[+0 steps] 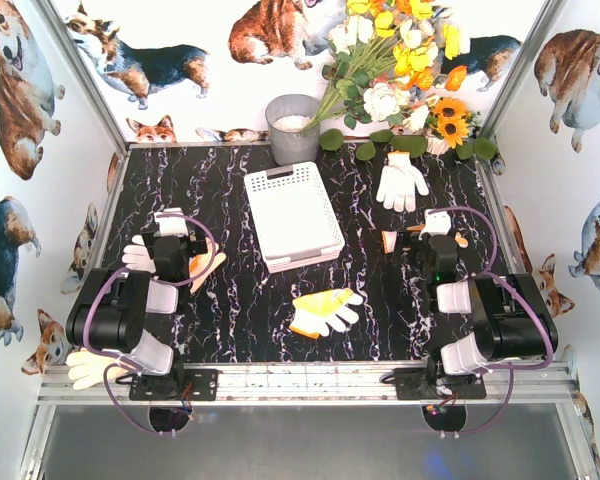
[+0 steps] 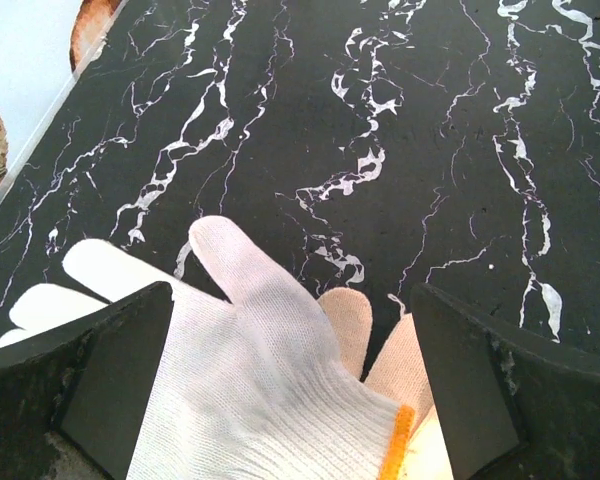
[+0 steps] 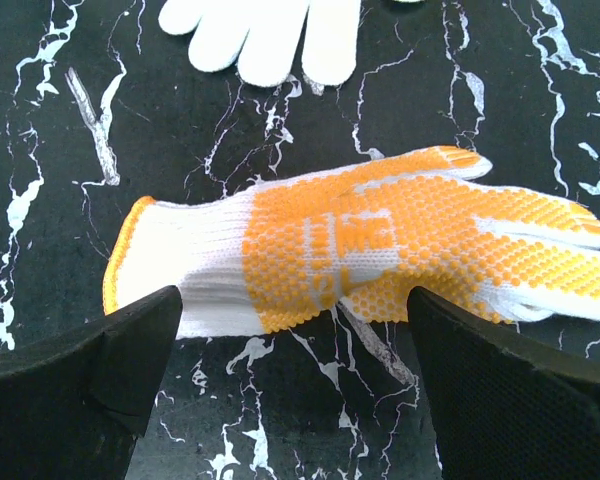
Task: Put the gloves into the storage basket
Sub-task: Adjust the glove at the center of the board.
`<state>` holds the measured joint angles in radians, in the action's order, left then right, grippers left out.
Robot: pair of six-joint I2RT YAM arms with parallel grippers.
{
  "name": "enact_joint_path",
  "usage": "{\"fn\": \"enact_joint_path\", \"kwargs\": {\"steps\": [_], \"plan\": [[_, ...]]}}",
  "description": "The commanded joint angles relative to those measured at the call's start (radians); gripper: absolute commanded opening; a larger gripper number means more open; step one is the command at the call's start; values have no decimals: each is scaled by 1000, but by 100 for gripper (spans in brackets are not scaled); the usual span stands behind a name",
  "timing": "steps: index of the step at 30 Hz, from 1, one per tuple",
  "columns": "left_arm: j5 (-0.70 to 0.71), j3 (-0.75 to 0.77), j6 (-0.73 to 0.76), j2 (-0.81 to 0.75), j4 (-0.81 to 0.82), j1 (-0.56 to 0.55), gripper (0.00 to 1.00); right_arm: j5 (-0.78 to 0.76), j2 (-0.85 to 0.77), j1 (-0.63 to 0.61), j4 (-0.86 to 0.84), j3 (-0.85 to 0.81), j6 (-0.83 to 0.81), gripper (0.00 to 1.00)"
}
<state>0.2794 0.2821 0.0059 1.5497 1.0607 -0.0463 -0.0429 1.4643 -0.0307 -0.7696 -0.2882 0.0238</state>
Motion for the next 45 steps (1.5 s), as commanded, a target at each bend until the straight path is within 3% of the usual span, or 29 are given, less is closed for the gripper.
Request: {"fn": "enact_joint_path", "kwargs": {"steps": [1,14,18,20,24,29,35,37,40,45], "plan": [[11,22,17,9,45,11,100,-24,1,-2,-92,-35,-25,100],[12,17,22,-5,45,11,100,-25,1,-2,-90,-36,-24,100],[11,68,25,-137,-165,-6,100,-163,-58,-2,-102,-8,28,100],[28,111,13,-224,-342,-18,100,-186,-173,-2,-17,-7,33,100],[35,141,-1,-343,-439,-54,100,-246,-471,4,356,-83,156,100],[-17,301,-102,-420,-678,-62,100,-74,-651,20,716,-203,270,100],[-167,536,-268,-490,-1014,-84,100,293,-656,3,948,-316,499,74],[-208,561,-313,-520,-1110,-94,100,295,-640,-55,1049,-340,588,69],[-288,505,-342,-594,-1121,-133,98,182,-614,-239,1174,-358,667,68],[-376,394,-462,-651,-1168,-221,95,139,-561,-469,1218,-328,858,65]]}}
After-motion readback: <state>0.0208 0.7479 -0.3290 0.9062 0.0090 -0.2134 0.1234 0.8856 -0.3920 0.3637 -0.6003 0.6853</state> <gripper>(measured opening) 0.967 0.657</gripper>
